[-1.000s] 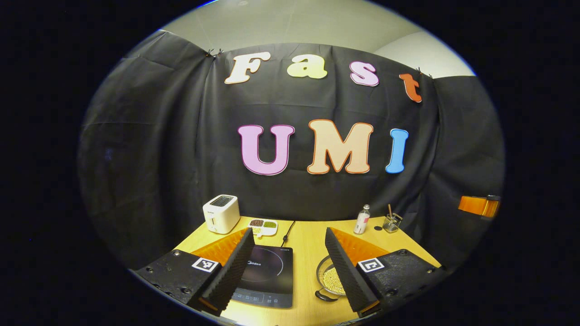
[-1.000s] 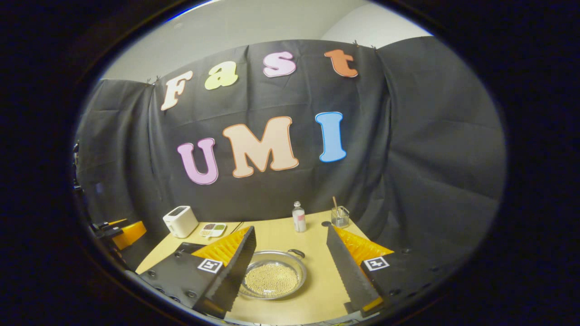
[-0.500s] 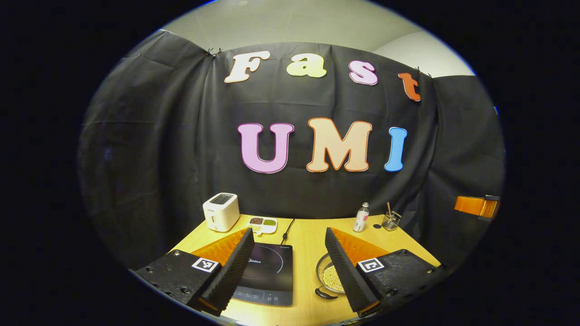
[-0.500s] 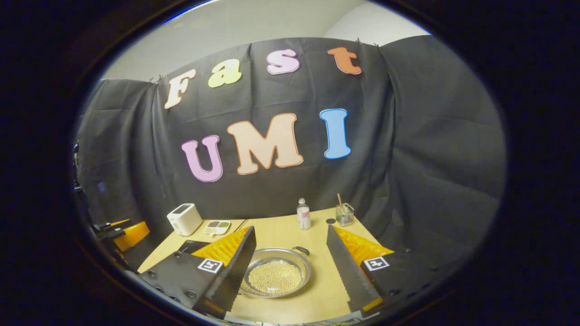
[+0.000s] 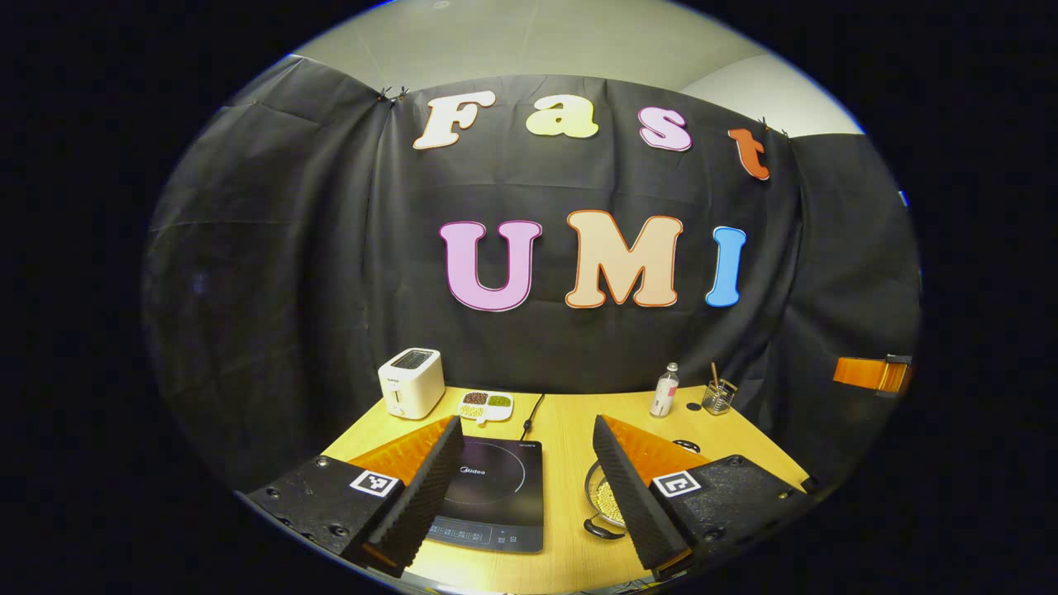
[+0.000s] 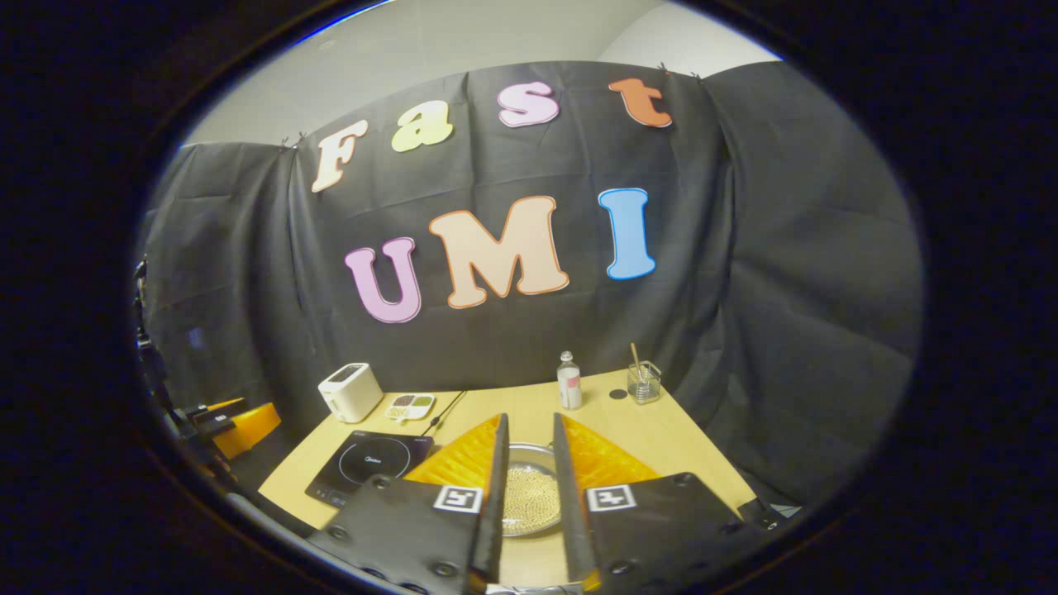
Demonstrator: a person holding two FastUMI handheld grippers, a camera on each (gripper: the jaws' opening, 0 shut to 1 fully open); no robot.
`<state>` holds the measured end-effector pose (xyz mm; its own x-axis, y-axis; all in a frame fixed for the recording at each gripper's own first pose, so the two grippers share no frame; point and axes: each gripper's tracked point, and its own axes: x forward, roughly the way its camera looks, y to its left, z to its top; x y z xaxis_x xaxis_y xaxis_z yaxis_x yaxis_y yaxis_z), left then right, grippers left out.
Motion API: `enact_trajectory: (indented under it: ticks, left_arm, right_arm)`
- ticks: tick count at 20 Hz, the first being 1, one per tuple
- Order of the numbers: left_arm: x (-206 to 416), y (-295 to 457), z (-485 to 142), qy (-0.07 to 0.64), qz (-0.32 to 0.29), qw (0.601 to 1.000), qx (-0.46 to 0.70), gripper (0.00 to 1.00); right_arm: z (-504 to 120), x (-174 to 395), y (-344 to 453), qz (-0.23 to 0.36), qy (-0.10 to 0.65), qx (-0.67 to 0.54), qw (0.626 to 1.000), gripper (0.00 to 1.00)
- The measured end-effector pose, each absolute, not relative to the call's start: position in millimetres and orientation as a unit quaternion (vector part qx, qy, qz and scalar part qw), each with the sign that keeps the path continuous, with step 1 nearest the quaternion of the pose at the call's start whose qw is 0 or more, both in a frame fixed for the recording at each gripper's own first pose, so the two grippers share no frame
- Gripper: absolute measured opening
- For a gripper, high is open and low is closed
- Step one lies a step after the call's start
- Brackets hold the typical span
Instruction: First push the handle of the pot to place it horizontally, then grasp the pot with both hands and set it on the induction cooktop.
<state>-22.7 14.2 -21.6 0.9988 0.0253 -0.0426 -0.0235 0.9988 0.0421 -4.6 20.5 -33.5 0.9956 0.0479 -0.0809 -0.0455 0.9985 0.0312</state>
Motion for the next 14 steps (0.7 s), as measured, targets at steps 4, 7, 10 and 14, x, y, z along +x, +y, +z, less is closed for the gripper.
enact_trajectory:
  ticks: [4, 7, 10, 14]
  left_arm:
    - [-27.1, 17.2, -26.3, 0.027, 0.015, 0.999, 0.023, 0.96]
    - [-27.9, 21.2, -28.2, 0.03, 0.018, 0.999, 0.023, 0.93]
    - [-30.0, 24.5, -32.4, 0.034, 0.018, 0.999, 0.021, 0.96]
    - [-31.8, 31.9, -40.5, 0.042, 0.018, 0.999, 0.019, 0.96]
  right_arm:
    - [-39.8, -3.7, 15.7, 0.013, 0.042, -0.002, 0.999, 0.0]
    - [-52.5, -4.9, 14.0, 0.009, 0.055, -0.006, 0.998, 0.02]
    - [-75.6, -6.2, 14.6, 0.007, 0.081, -0.006, 0.997, 0.02]
    - [-116.3, -14.1, 20.6, 0.011, 0.132, -0.022, 0.991, 0.0]
